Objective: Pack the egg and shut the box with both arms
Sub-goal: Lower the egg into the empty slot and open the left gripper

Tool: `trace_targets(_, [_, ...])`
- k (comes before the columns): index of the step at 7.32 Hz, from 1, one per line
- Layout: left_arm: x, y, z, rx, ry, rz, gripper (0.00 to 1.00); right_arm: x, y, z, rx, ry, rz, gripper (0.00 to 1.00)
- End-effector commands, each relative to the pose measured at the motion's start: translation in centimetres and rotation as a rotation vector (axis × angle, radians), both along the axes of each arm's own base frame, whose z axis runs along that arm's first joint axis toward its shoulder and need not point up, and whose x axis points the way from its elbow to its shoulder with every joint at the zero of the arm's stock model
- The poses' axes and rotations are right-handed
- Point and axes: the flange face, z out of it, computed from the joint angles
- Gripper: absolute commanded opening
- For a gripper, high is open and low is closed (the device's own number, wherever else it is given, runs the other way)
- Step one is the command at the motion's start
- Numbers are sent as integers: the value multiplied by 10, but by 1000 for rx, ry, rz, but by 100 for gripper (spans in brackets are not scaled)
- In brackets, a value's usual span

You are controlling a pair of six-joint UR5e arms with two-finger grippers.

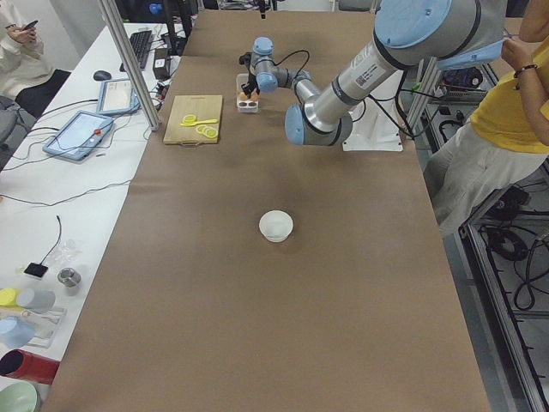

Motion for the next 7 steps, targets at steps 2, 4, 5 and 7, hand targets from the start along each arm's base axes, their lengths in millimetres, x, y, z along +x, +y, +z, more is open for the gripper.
trace_targets(2, [0, -6, -6, 25, -12, -36, 17, 1, 3, 3, -6, 1, 0, 100])
trace_targets(4, [-2, -10, -5, 26, -14, -45, 16, 1, 4, 5, -8, 2, -1, 100])
trace_targets(5, [-3, -12, -4, 27, -16, -47, 16, 1, 4, 5, -9, 2, 0, 100])
trace_targets(7, [-3, -11, -8, 28, -12, -46, 28, 1, 4, 5, -9, 2, 0, 100])
